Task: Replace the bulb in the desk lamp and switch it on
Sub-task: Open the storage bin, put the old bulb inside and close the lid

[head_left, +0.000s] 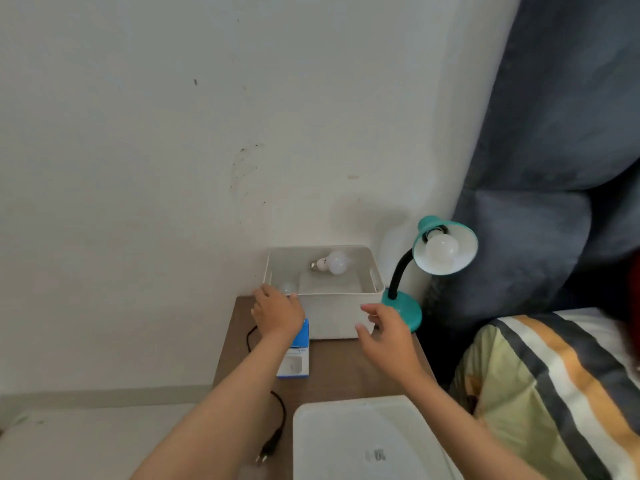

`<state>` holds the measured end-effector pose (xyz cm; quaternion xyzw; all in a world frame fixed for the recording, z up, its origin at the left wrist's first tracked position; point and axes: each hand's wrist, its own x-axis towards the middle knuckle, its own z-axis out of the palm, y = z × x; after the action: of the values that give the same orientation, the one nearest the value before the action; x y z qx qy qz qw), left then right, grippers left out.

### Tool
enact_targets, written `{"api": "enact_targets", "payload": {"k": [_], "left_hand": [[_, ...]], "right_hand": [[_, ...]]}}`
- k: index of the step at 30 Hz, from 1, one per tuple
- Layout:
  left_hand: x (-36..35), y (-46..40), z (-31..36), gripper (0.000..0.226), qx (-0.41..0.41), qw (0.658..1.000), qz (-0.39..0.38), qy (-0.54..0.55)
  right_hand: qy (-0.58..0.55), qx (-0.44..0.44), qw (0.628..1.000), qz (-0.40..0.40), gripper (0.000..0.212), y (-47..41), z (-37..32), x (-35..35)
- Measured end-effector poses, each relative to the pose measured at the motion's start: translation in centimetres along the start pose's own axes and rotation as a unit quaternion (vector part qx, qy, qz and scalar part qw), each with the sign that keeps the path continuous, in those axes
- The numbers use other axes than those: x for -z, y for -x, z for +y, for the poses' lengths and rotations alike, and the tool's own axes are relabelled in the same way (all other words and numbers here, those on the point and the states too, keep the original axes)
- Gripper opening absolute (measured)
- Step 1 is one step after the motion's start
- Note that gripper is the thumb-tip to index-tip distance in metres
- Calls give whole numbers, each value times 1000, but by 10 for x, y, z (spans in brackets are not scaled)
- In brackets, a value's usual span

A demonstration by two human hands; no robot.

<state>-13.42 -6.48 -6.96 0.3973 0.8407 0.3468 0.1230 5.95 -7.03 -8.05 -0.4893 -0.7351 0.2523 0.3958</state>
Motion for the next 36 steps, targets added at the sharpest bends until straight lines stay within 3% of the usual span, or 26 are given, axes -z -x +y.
{"api": "enact_targets", "payload": {"k": [5,9,19,25,31,36], "left_hand": [[-9,71,-19,66,-67,997,-15,42],[-20,148,-61,64,-94,989,-101,55],[-30,228,-104,73,-15,967,-221,-129],[-21,230,-89,66,-39,980,-183,-65],[13,190,-53,72,-134,985,-109,-5],[40,122,-22,76,-156,986,-60,-10]], "right_hand": [[50,-59,996,-47,40,84,34,12],[98,-86,988,-84,40,139,66,26],[264,-180,941,-114,47,194,96,44],[206,-206,952,-91,46,184,87,47],[193,-150,969,-30,40,127,50,63],[170,-101,980,-3,40,52,5,64]]}}
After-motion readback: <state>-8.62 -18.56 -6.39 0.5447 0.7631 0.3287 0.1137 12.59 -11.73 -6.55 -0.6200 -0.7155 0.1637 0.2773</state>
